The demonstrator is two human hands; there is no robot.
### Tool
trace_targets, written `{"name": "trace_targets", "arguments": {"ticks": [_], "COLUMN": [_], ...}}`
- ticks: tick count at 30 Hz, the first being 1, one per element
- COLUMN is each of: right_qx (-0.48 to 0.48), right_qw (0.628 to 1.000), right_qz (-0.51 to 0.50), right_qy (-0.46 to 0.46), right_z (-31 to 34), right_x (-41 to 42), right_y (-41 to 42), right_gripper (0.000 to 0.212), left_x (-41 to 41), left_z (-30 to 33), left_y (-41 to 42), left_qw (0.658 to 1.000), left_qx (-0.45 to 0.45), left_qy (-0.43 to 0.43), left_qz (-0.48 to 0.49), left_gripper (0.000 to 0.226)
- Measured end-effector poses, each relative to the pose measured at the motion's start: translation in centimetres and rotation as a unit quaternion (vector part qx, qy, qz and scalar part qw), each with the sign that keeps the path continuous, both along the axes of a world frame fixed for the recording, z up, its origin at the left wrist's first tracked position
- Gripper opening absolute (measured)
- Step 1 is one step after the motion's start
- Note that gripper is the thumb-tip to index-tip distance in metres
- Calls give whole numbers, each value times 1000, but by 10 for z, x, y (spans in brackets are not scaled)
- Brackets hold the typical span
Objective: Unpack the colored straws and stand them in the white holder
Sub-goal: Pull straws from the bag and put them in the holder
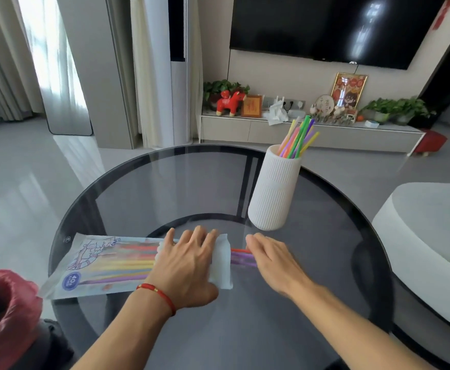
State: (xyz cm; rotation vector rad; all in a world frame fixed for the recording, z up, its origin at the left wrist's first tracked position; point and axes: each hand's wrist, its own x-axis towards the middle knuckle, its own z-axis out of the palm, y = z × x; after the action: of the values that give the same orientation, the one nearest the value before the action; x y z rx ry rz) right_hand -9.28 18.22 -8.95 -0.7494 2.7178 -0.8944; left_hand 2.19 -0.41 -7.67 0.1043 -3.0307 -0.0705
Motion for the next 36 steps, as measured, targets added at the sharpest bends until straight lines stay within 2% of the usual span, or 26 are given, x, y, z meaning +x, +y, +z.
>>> {"name": "trace_targets", "arguments": {"ticks": [2,4,7,10,16,20,26,30,33,36], "right_qx": [-55,-123,-240,-271,-349,-394,-379,-336,-358,-354], "right_qw": [997,985,938,925,867,822,865,919,915,919], "right_qz": [-28,-32,-8,-7,-64,-69,-64,-62,-50,-36], "right_qy": [-45,-119,-250,-266,-350,-406,-321,-197,-177,-170], "right_z": [-3,-6,-16,-23,-14,-7,-2,8,12,13], "right_x": [4,8,13,14,-4,-6,-7,-20,-27,-29], "right_y": [-8,-15,-20,-20,-12,-6,-3,13,23,28], "right_gripper": [56,51,38,24,12,21,6,6,6,7], "left_x": [0,-2,-5,-3,3,-1,-3,3,7,6], "left_z": [2,4,8,9,1,-3,-6,-6,-1,3], "left_y": [5,9,11,6,-5,-3,-2,-9,-11,-3], "left_qw": [1000,998,986,976,989,994,997,998,999,998], "left_qx": [-12,-36,-129,-190,-144,-106,-75,-58,-34,49], "left_qy": [21,49,101,91,38,25,25,-5,-23,-29], "left_qz": [2,-6,-37,-47,5,14,13,31,28,4], "left_gripper": [88,87,89,93,99,102,105,116,119,104]}}
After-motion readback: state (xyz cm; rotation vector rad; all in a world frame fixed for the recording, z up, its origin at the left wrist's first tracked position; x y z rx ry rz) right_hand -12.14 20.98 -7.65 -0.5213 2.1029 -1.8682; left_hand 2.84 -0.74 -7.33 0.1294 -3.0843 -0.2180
